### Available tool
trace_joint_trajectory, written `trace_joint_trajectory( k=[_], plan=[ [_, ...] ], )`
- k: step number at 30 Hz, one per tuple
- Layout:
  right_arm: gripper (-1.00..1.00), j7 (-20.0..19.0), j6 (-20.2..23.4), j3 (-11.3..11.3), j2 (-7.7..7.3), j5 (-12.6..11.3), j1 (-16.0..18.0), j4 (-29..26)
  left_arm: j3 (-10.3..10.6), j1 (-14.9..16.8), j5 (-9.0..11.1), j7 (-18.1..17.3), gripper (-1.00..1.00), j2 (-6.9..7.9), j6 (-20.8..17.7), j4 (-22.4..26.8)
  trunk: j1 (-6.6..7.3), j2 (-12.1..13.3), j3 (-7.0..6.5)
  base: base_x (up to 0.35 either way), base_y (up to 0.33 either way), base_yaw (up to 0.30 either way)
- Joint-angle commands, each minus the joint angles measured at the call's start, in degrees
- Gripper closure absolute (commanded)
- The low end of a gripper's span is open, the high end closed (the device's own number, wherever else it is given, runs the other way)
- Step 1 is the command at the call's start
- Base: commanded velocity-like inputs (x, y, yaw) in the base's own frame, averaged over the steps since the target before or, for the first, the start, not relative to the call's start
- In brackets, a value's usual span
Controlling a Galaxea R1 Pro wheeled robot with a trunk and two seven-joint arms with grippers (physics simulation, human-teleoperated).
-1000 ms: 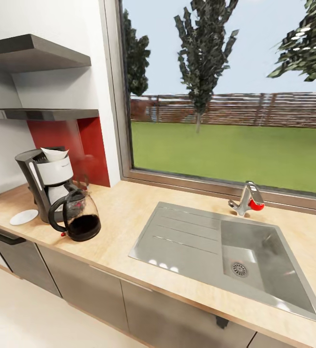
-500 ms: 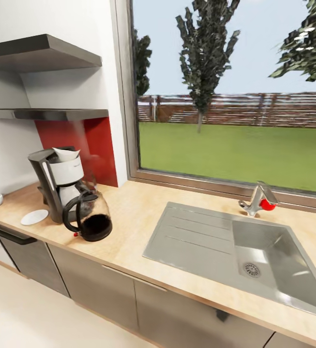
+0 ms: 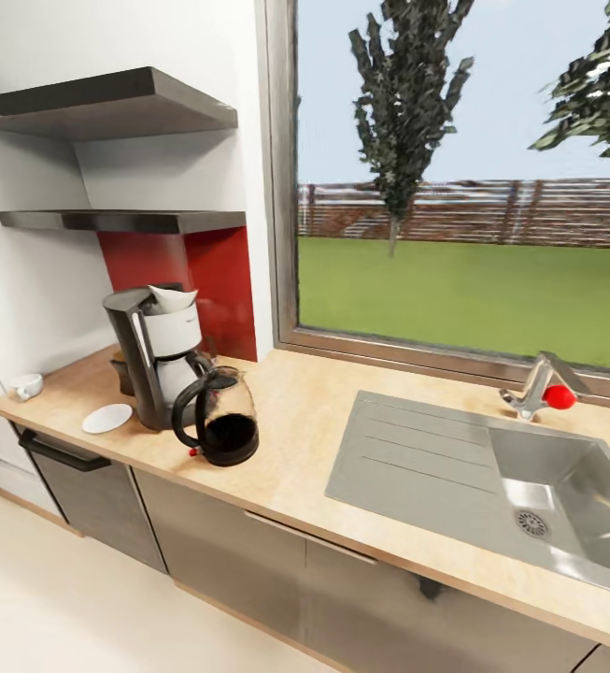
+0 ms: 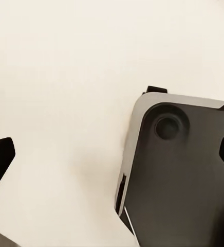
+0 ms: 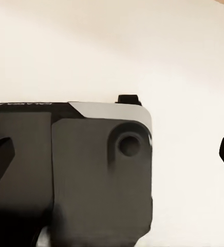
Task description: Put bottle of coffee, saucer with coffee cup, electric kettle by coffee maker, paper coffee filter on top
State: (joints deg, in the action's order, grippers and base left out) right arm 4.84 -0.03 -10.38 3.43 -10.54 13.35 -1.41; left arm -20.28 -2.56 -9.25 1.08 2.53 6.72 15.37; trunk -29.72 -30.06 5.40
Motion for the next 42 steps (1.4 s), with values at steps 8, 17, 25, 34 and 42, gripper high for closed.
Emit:
trace_joint_trajectory(
  k=[8,17,25,34,42],
  plan=[
    [-1.00,0.14,0.03,-0.52,-1.91,-0.46,-2.02,0.01,-0.32,0.01,-0.64,0.06,-1.00,0.05,0.30,0.05,-0.02,-0.09,0.09,0.004,0.336,0.000],
    [-1.00,0.09,-0.05,-0.60,-1.59,-0.58,-2.11,-0.08,-0.36,0.01,-0.59,0.06,-1.00,0.20,0.63,0.01,-0.02,-0.09,0.09,0.086,0.339,0.000],
    [-1.00,0.08,-0.06,-0.59,-1.50,-0.63,-2.12,-0.08,-0.38,0.01,-0.51,0.06,-1.00,0.20,0.76,0.09,-0.02,-0.09,0.18,0.030,0.339,0.119],
    [-1.00,0.08,-0.06,-0.52,-1.65,-0.63,-2.18,-0.08,-0.38,0.01,-0.51,0.06,-1.00,0.25,0.72,0.10,-0.02,-0.09,0.50,0.000,0.339,0.247],
    [-1.00,0.08,-0.06,-0.52,-1.75,-0.59,-2.15,-0.08,-0.38,0.01,-0.49,0.06,-1.00,0.42,0.72,0.10,-0.02,-0.09,0.73,0.000,0.339,0.123]
  ],
)
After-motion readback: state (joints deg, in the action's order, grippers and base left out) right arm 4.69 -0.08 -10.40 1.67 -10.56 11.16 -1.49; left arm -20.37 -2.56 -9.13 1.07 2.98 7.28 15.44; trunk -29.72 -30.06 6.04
